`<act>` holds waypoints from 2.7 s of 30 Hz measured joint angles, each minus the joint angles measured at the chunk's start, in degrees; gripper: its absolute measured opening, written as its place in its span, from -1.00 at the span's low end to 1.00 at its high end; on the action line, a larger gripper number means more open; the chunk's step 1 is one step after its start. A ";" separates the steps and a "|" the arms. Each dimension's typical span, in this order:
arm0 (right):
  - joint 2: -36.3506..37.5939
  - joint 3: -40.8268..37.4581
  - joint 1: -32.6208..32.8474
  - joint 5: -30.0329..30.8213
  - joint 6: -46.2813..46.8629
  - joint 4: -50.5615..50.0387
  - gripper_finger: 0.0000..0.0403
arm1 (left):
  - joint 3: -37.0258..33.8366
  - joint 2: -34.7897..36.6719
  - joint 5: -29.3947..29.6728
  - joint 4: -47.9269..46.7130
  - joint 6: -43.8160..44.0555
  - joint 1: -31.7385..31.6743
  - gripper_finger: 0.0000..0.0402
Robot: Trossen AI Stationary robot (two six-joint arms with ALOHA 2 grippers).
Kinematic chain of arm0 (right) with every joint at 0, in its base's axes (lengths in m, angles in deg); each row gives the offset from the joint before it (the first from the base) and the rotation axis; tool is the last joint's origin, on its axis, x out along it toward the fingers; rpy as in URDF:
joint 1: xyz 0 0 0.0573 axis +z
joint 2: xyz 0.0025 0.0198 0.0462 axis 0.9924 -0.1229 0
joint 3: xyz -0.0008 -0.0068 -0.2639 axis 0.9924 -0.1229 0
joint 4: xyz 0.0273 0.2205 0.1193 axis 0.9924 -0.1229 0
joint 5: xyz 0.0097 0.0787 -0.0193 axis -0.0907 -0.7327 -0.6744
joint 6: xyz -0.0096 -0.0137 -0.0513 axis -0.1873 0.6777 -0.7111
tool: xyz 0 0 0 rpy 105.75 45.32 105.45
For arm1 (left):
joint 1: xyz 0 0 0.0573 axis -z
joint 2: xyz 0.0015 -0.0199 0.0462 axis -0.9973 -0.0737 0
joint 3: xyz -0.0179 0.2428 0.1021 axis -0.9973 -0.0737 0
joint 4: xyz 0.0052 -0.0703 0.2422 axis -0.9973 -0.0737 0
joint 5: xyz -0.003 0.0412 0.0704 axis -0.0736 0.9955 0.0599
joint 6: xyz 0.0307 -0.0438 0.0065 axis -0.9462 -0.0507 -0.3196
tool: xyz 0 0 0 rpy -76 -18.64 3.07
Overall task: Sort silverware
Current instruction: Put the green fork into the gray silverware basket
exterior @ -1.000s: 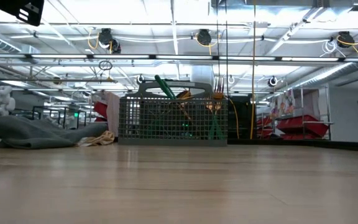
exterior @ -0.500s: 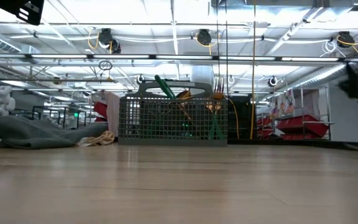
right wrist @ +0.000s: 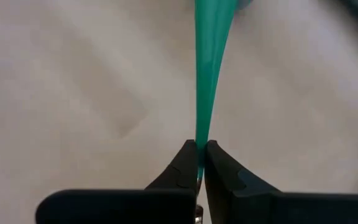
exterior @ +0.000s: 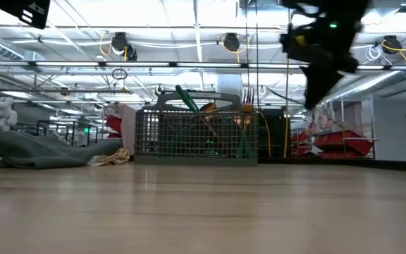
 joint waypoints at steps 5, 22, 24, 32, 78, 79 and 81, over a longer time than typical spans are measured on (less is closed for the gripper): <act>-1.61 10.43 -9.77 9.21 -12.62 -15.16 -1.00 | 0.00 0.00 0.29 0.00 0.30 0.01 -0.79; -30.73 33.16 -16.61 39.17 -52.77 -32.51 -1.00 | 0.00 0.00 0.32 -0.10 1.51 0.00 -0.79; -32.65 34.10 -16.80 41.73 -54.53 -32.47 -1.00 | 0.00 0.00 0.32 -0.09 1.51 0.00 -0.79; -34.16 34.39 -19.16 48.01 -66.99 -32.59 -1.00 | 0.00 0.00 0.32 -0.28 1.49 0.00 -0.79; -35.65 34.47 -19.70 52.26 -96.02 -19.44 -0.53 | 0.02 -0.39 0.32 -1.79 4.50 0.01 -0.79; -35.64 34.47 -19.71 52.28 -94.80 -19.48 -0.53 | 0.02 -0.39 0.32 -1.79 4.50 0.02 -0.79; -35.26 34.41 -19.70 52.30 -91.57 -19.89 -0.52 | 0.02 -0.39 0.32 -1.79 4.50 0.00 -0.79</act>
